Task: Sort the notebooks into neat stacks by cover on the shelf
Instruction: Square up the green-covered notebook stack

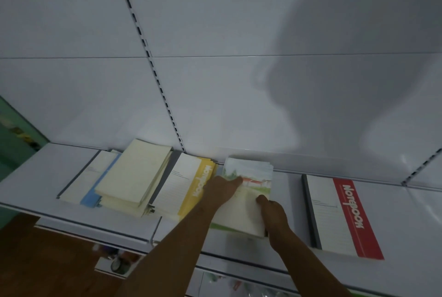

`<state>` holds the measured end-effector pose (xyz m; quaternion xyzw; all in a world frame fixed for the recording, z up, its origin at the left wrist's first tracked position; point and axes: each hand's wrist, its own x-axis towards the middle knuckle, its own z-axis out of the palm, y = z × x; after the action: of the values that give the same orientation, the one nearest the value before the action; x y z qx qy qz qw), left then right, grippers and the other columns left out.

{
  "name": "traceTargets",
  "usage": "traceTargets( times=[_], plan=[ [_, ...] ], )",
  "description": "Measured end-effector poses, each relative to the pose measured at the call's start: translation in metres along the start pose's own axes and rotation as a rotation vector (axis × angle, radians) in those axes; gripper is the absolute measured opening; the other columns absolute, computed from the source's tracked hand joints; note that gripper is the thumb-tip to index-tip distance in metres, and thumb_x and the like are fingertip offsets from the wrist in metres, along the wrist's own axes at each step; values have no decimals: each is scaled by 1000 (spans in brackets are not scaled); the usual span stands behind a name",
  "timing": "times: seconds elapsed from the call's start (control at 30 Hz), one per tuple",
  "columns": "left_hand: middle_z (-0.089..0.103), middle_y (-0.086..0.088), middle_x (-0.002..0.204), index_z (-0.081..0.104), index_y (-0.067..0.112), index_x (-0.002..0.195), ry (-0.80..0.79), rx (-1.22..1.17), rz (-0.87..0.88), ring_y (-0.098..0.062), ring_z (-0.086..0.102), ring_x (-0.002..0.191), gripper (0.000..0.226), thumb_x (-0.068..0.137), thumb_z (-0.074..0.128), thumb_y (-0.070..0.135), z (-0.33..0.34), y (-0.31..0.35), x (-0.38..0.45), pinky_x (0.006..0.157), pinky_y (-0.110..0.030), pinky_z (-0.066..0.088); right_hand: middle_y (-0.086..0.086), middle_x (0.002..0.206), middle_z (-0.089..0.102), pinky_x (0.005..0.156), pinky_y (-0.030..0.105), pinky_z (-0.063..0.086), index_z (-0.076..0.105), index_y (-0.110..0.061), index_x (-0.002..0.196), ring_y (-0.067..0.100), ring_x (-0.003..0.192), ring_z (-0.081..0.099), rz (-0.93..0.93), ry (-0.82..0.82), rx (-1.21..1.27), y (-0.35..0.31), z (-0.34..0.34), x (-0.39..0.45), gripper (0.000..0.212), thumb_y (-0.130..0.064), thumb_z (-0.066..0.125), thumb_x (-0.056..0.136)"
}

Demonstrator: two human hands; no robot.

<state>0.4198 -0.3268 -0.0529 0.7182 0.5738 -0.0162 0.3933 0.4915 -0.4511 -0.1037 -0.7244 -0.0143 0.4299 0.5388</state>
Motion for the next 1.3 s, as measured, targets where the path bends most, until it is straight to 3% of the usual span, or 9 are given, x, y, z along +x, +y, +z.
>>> traceTargets(
  times=[0.17, 0.27, 0.43, 0.6, 0.77, 1.0, 1.13, 1.23, 1.3],
  plan=[
    [49, -15, 139, 45, 3, 136, 46, 54, 1, -32, 45, 129, 84, 83, 50, 67, 10, 1, -1, 107, -37, 32, 11, 99, 66, 70, 33, 52, 62, -7, 101, 28, 90, 63, -14, -12, -17, -3, -2, 5, 40, -43, 66, 85],
    [52, -13, 136, 48, 5, 133, -12, 59, 10, -31, 50, 123, 80, 82, 50, 66, 7, 2, 4, 100, -34, 38, 9, 99, 67, 71, 33, 51, 63, -8, 102, 26, 89, 64, -36, -6, -44, -4, -3, 4, 41, -46, 64, 86],
    [53, -16, 135, 49, 3, 133, -38, 116, 53, -32, 52, 123, 88, 80, 48, 73, -4, -4, 8, 104, -37, 41, 11, 94, 68, 73, 36, 52, 63, -9, 96, 28, 86, 64, -37, 47, -12, -1, 4, 1, 33, -40, 64, 87],
    [56, -14, 129, 47, 3, 129, 16, 23, 75, -31, 56, 116, 85, 80, 48, 72, 6, -17, 6, 85, -29, 42, 18, 96, 67, 76, 37, 51, 63, -3, 99, 34, 88, 64, 70, 51, -9, -13, 3, 9, 36, -36, 66, 83],
    [49, -18, 134, 43, 2, 135, -49, 76, 146, -35, 48, 124, 72, 91, 43, 60, 5, -9, 2, 106, -38, 38, 19, 89, 66, 74, 37, 48, 62, -5, 91, 34, 80, 61, 94, 56, -55, -27, -5, 7, 21, -25, 62, 82],
    [52, -14, 132, 46, 4, 131, -95, 43, 149, -32, 46, 124, 75, 85, 46, 63, 18, -12, -4, 103, -38, 37, 20, 90, 66, 65, 32, 46, 62, -6, 95, 33, 78, 59, 109, 71, -54, -34, -22, 3, 21, -23, 59, 83],
    [46, -15, 136, 41, 9, 133, -50, 87, 138, -33, 40, 128, 78, 83, 43, 70, 14, -18, -3, 103, -42, 37, 21, 98, 68, 77, 39, 51, 63, -5, 102, 37, 89, 63, 110, 54, -56, -32, -17, 0, 40, -32, 67, 73],
    [32, -17, 144, 33, 6, 139, -57, 11, 53, -35, 33, 133, 87, 81, 47, 70, 12, -17, -1, 106, -42, 33, 18, 88, 65, 76, 37, 49, 61, -5, 91, 33, 80, 61, 85, 71, -61, -33, -11, -4, 23, -27, 64, 84],
    [35, -17, 144, 31, 4, 140, -76, -100, 10, -33, 38, 132, 96, 76, 55, 71, 10, -17, 0, 104, -40, 37, 17, 90, 65, 77, 38, 49, 61, -6, 93, 33, 82, 62, 75, 68, -64, -30, -5, -2, 25, -29, 64, 85]
  ],
)
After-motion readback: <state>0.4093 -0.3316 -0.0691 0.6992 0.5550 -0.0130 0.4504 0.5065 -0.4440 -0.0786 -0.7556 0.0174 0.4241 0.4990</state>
